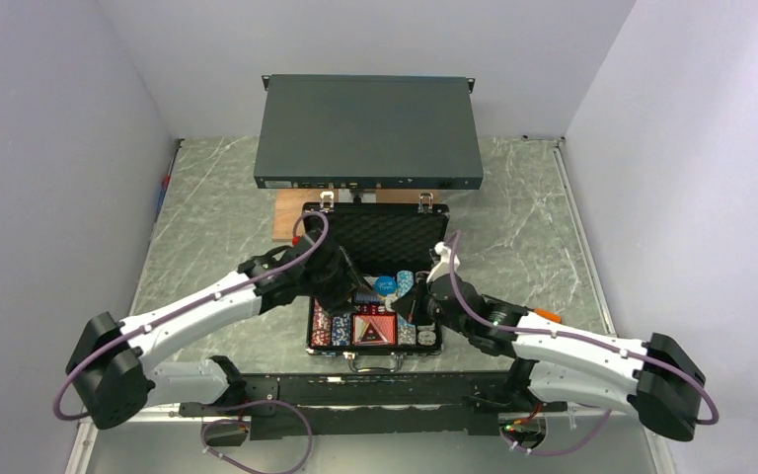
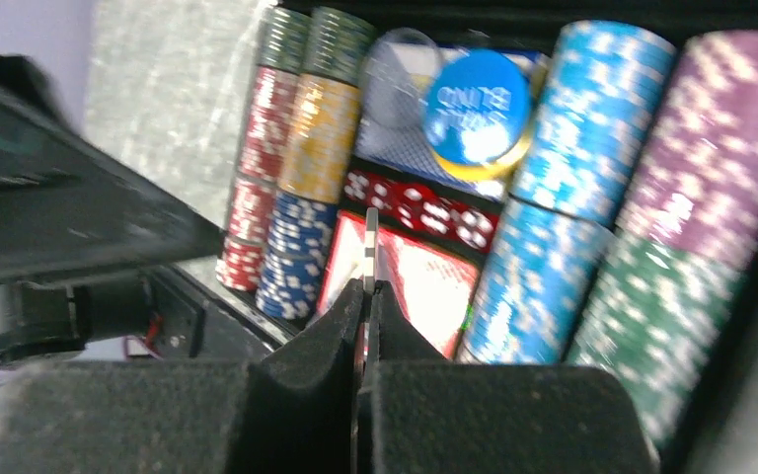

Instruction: Pack up texas hold em set

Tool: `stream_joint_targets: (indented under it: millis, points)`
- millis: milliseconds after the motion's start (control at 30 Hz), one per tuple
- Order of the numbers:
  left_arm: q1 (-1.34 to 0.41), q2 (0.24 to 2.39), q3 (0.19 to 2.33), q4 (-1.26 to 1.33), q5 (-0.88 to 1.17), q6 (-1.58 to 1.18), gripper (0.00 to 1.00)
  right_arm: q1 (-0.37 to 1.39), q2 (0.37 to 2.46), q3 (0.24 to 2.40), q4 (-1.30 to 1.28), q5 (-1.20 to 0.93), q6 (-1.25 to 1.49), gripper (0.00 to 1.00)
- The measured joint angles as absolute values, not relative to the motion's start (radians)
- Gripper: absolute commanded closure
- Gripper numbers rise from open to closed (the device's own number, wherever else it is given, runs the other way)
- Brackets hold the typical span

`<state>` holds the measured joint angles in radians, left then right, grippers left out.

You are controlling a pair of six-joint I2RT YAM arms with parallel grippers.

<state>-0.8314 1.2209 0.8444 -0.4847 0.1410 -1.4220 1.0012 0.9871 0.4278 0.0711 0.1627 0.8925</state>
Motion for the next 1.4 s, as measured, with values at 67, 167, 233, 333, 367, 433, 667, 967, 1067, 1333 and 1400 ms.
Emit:
stream_joint_targets:
  millis: [67,167,233,333,367,433,667,967,1067,1333,1400]
  points:
    - [-0.832,1.177,0.844,-0.515,0.090,-1.378,0.29,1.001,0.947,0.466,-0.094,0.191,0.911,1.00]
    - [-0.832,1.088,0.844,-0.549,0.005,-1.294,0.22,1.000,0.939,0.569,-0.348,0.235,0.933,1.00]
    - [-0.832,1.018,0.842,-0.566,-0.050,-1.237,0.19,0.994,0.941,0.639,-0.503,0.261,0.936,1.00]
    - [-0.819,0.915,0.840,-0.595,-0.126,-1.147,0.13,0.957,0.969,0.742,-0.724,0.284,0.983,1.00]
    - [-0.812,0.883,0.841,-0.609,-0.150,-1.114,0.11,0.940,0.972,0.762,-0.776,0.283,1.008,1.00]
    - [-0.791,0.825,0.848,-0.638,-0.200,-1.047,0.07,0.908,0.953,0.765,-0.836,0.265,1.061,1.00]
    - [-0.738,0.793,1.020,-0.704,-0.307,-0.769,0.01,0.797,0.811,0.623,-0.838,0.104,1.304,1.00]
    - [-0.721,0.933,1.247,-0.679,-0.345,-0.530,0.01,0.794,0.809,0.566,-0.807,0.035,1.536,1.00]
    - [-0.721,0.970,1.226,-0.661,-0.368,-0.476,0.01,0.793,0.810,0.536,-0.783,0.011,1.592,1.00]
    - [-0.719,0.918,1.008,-0.539,-0.371,-0.328,0.01,0.792,0.852,0.508,-0.738,-0.013,1.666,0.91]
    - [-0.719,0.878,0.976,-0.505,-0.364,-0.300,0.01,0.787,0.856,0.501,-0.717,-0.015,1.668,0.88]
